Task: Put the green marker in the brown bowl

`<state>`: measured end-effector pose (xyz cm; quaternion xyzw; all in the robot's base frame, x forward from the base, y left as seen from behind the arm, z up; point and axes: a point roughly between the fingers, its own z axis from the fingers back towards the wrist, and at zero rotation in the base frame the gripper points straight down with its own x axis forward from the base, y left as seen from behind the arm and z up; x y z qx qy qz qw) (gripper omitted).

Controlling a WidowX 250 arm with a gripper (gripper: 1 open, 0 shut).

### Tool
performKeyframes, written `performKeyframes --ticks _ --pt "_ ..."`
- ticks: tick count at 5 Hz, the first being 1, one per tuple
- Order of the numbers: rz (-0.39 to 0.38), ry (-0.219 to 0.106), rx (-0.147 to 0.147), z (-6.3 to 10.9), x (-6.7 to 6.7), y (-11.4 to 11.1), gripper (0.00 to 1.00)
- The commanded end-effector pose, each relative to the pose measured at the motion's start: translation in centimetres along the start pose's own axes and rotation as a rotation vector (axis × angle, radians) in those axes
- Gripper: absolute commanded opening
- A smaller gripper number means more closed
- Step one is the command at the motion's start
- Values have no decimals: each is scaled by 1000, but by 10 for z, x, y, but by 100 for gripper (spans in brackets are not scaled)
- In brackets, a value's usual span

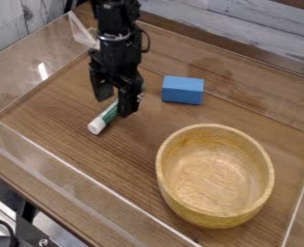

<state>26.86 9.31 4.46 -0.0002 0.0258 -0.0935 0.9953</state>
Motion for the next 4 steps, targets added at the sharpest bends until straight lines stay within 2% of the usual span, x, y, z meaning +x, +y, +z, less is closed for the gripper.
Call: performKeyframes --ticks 1,3,4 --pt "-9 -35 18 2 4 7 100" --pt "-38 -39 18 -9 6 9 100" --pt "-47 -43 15 -13 6 9 0"
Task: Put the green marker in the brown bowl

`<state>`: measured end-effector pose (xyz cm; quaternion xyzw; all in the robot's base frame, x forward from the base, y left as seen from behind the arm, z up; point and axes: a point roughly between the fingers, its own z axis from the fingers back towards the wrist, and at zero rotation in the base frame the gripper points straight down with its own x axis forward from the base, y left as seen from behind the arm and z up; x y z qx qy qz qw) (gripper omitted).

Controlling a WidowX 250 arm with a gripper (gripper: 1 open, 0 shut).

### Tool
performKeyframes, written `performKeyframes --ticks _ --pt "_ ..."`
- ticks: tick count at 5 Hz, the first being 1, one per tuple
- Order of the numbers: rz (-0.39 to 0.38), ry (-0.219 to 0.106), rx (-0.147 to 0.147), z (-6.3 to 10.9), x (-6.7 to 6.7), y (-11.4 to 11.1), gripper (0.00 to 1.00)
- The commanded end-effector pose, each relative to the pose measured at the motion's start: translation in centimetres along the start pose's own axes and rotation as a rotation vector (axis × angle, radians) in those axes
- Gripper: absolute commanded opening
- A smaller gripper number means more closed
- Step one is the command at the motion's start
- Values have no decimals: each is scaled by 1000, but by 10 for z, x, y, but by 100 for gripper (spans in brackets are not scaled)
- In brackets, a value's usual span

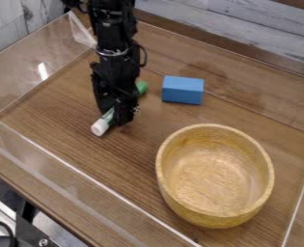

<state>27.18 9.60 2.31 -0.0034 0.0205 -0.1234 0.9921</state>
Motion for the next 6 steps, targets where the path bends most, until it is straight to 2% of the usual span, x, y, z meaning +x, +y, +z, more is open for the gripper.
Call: performKeyframes --ticks 1,4,6 --pt "1 -33 21 9 3 5 0" --pt "5 -36 35 28 1 -3 0" --pt "30 -10 37 45 0 -10 0"
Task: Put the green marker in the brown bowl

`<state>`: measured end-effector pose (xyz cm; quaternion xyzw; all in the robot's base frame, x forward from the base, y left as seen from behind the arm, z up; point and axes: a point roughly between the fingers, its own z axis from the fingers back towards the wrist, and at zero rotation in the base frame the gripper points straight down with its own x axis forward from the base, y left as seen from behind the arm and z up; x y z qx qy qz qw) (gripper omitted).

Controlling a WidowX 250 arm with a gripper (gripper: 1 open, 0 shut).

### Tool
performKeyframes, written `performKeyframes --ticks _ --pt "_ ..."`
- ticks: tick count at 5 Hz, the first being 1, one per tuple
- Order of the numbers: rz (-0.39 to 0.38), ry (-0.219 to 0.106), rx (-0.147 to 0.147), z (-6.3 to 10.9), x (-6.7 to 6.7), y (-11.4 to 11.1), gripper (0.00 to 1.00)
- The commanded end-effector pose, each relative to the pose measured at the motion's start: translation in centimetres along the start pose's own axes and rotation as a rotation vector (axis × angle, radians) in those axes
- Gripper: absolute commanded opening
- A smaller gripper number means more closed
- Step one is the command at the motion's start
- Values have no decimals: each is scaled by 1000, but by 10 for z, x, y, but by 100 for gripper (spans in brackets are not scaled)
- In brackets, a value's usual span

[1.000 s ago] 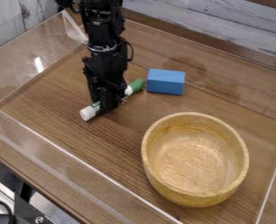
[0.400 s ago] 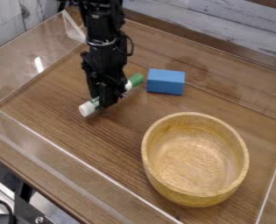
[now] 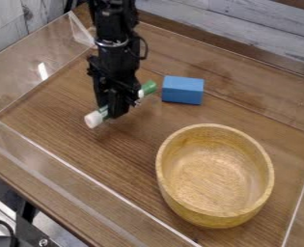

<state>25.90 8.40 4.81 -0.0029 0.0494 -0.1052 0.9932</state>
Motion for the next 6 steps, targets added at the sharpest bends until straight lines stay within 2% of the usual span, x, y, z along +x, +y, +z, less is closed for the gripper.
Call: performKeyframes --ticks 1,4,6 --pt "17 -63 44 30 8 -3 0" --pt "114 -75 36 59 7 -45 0" --pt "144 -91 25 71 3 -70 0"
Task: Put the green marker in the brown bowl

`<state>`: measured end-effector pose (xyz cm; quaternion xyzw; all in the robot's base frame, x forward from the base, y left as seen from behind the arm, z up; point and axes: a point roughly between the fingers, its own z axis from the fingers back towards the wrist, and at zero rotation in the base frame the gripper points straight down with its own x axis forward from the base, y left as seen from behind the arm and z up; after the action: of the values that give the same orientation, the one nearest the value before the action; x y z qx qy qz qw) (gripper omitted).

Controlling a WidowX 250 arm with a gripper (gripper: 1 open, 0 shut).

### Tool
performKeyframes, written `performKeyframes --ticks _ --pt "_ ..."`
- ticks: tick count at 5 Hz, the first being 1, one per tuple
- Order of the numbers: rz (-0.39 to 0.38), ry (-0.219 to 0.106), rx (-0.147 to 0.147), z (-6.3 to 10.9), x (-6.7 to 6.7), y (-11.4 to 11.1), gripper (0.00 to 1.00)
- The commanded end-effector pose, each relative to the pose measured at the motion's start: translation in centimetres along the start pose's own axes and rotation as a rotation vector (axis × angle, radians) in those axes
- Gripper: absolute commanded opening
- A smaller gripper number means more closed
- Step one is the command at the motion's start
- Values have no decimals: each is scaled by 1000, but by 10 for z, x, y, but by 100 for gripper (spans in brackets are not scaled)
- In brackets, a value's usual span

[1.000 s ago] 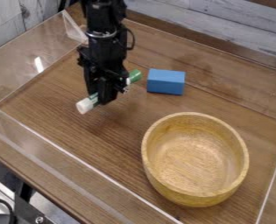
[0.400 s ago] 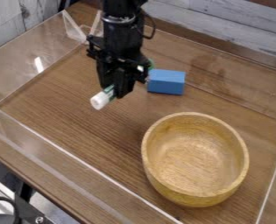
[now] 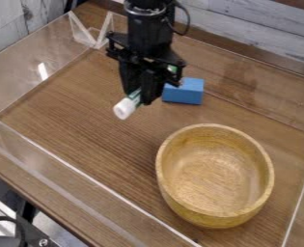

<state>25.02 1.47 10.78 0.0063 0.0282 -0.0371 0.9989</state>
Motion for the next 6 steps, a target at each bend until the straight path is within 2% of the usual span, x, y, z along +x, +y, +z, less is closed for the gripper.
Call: performKeyframes --ticks 1,6 --pt "23 -53 -1 18 -2 -12 0" --pt "112 -70 -32 41 -28 -68 0"
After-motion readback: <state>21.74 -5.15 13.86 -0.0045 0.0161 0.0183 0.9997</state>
